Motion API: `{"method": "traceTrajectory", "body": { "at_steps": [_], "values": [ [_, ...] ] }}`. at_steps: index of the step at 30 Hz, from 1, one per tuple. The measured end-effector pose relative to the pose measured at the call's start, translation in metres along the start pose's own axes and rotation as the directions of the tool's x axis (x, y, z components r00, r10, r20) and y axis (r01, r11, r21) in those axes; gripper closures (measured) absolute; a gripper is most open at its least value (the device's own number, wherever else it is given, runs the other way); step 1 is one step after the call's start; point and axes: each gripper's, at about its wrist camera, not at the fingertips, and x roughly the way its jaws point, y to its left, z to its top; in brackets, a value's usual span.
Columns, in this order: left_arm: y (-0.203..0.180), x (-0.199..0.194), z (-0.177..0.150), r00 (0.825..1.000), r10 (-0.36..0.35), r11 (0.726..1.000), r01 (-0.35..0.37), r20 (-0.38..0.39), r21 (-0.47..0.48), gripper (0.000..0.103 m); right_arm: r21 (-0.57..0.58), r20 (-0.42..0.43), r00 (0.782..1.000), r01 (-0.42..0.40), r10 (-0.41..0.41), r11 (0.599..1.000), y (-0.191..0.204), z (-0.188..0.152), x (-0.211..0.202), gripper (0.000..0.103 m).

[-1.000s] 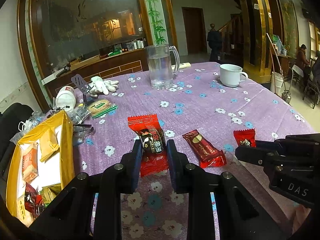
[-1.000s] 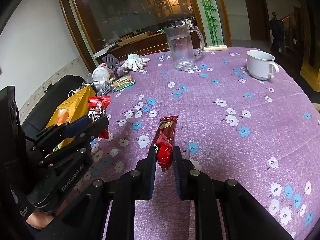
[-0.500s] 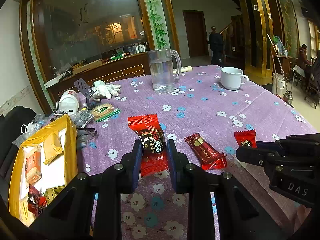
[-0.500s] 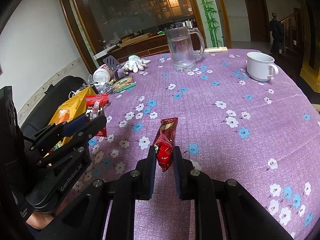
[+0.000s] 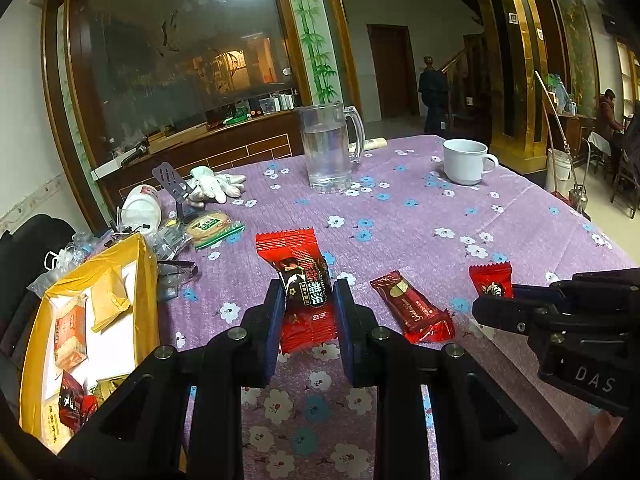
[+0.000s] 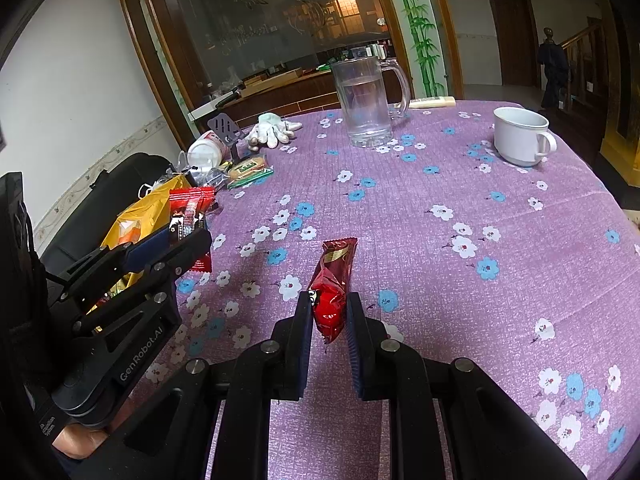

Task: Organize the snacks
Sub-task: 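Lift the red candy with the right tool while the left tool lifts the red-black pack, then carry the red-black pack with the left tool while the right tool carries the red candy to the box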

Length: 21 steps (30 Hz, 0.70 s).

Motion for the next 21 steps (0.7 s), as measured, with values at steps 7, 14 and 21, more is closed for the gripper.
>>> {"method": "traceTrajectory", "body": {
  "at_steps": [7,14,21],
  "values": [
    [0.002,-0.004,0.003,1.000,0.003,1.000,-0.002,0.019,-0.013,0.081,-0.003,0.013,1.000,0.006,-0.006,1.000,0.000,0.001,-0.002,0.086],
    [0.012,-0.013,0.009,0.999,0.003,0.999,-0.001,0.046,-0.053,0.081,0.014,0.020,0.999,0.043,-0.043,0.999,-0.005,0.003,0.003,0.086],
    [0.045,-0.046,0.018,0.997,-0.002,0.991,0.012,0.079,-0.135,0.081,0.072,0.012,0.998,0.057,-0.058,0.996,-0.012,0.008,0.001,0.086]
  ]
}}
